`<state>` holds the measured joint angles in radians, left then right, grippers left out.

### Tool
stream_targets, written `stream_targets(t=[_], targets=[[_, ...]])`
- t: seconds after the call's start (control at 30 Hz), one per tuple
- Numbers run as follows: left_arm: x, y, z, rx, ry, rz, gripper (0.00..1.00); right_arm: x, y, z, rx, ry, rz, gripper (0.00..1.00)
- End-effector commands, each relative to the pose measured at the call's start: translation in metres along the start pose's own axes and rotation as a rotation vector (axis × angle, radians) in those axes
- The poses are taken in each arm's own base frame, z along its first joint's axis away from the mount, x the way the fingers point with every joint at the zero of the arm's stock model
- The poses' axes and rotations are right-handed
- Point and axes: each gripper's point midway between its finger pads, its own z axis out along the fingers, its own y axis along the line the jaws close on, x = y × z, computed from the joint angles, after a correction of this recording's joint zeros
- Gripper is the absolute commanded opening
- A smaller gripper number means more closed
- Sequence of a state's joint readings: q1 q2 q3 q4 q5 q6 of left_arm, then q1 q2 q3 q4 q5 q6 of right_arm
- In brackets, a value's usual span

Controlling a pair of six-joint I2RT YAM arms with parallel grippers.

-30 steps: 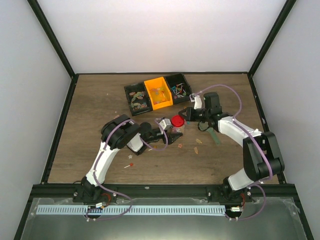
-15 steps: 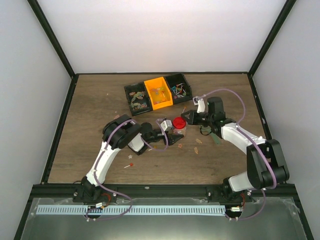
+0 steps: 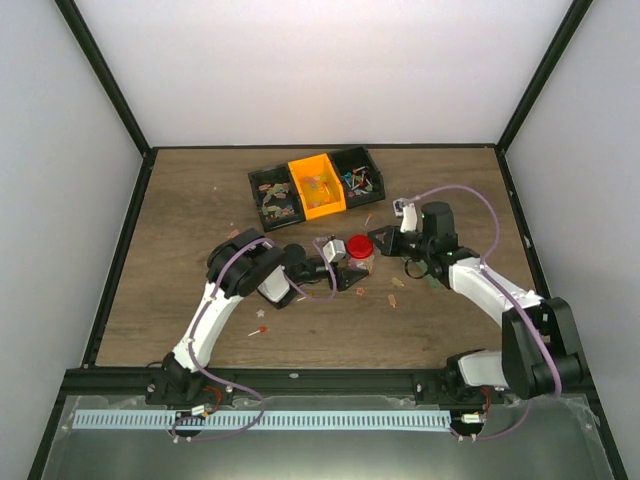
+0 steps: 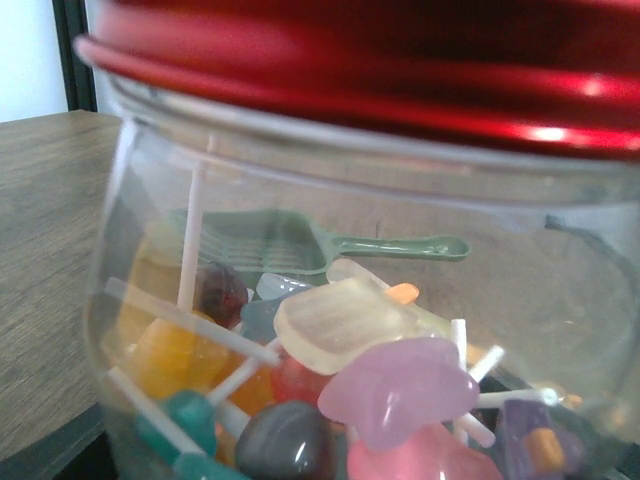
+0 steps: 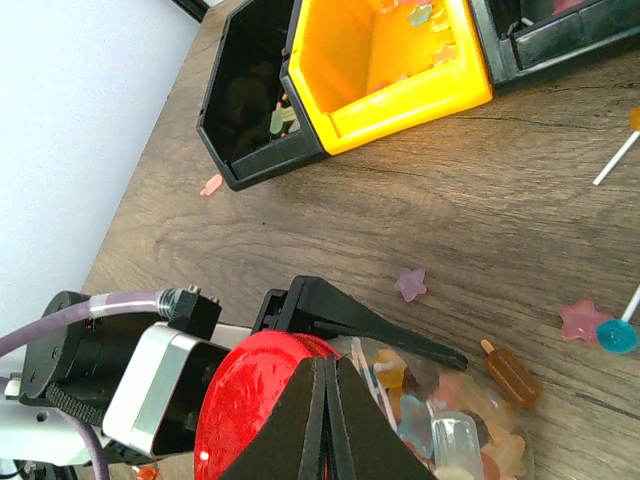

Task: Pack the candies
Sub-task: Screw the box lid onto the packing bottle.

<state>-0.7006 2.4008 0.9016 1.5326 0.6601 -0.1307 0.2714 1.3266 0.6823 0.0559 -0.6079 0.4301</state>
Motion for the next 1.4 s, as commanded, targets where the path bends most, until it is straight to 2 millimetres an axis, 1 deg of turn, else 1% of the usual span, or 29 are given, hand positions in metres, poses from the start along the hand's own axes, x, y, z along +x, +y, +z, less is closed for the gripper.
stream_targets(t=[0.0,0.1,0.3,0.37,0.43,0.53,0.67,0.73,0.83,0.87,1.0,1.07,1.17,1.37], targets=[[0.043,0.027,-0.009,-0.117,0.105,-0.151,0.71,0.049,0.002,-0.005,-0.031,0.146,0.095,0.01],[0.043,0.027,-0.009,-0.117,0.107,-0.15,0.71,0.054,0.004,-0.009,-0.041,0.143,0.103,0.01],[0.045,0.028,-0.008,-0.117,0.112,-0.151,0.71,0.076,0.017,-0.014,-0.113,0.153,0.167,0.01],[0.045,0.028,-0.009,-0.117,0.112,-0.15,0.71,0.076,0.017,-0.018,-0.102,0.135,0.169,0.01],[0.044,0.027,-0.009,-0.115,0.111,-0.148,0.71,0.068,0.02,-0.025,-0.086,0.093,0.151,0.01],[0.045,0.027,-0.009,-0.113,0.112,-0.149,0.71,0.048,0.022,-0.034,-0.03,0.038,0.116,0.01],[0.046,0.026,-0.009,-0.111,0.115,-0.151,0.71,0.013,0.018,-0.042,0.033,-0.034,0.064,0.02],[0.046,0.026,-0.009,-0.108,0.115,-0.15,0.71,-0.004,0.014,-0.041,0.061,-0.048,0.04,0.06],[0.047,0.026,-0.009,-0.108,0.116,-0.152,0.71,-0.026,0.011,-0.032,0.094,-0.056,0.002,0.15],[0.047,0.026,-0.009,-0.107,0.117,-0.153,0.71,-0.03,0.007,-0.027,0.107,-0.051,0.0,0.15],[0.049,0.026,-0.008,-0.102,0.122,-0.156,0.71,-0.055,0.0,-0.019,0.157,-0.075,-0.047,0.16],[0.049,0.026,-0.008,-0.1,0.124,-0.156,0.71,-0.06,-0.002,-0.014,0.162,-0.067,-0.057,0.16],[0.049,0.026,-0.008,-0.099,0.124,-0.156,0.71,-0.06,-0.004,-0.008,0.156,-0.055,-0.06,0.17],[0.049,0.026,-0.008,-0.099,0.126,-0.156,0.71,-0.047,-0.009,0.004,0.122,-0.007,-0.041,0.19]])
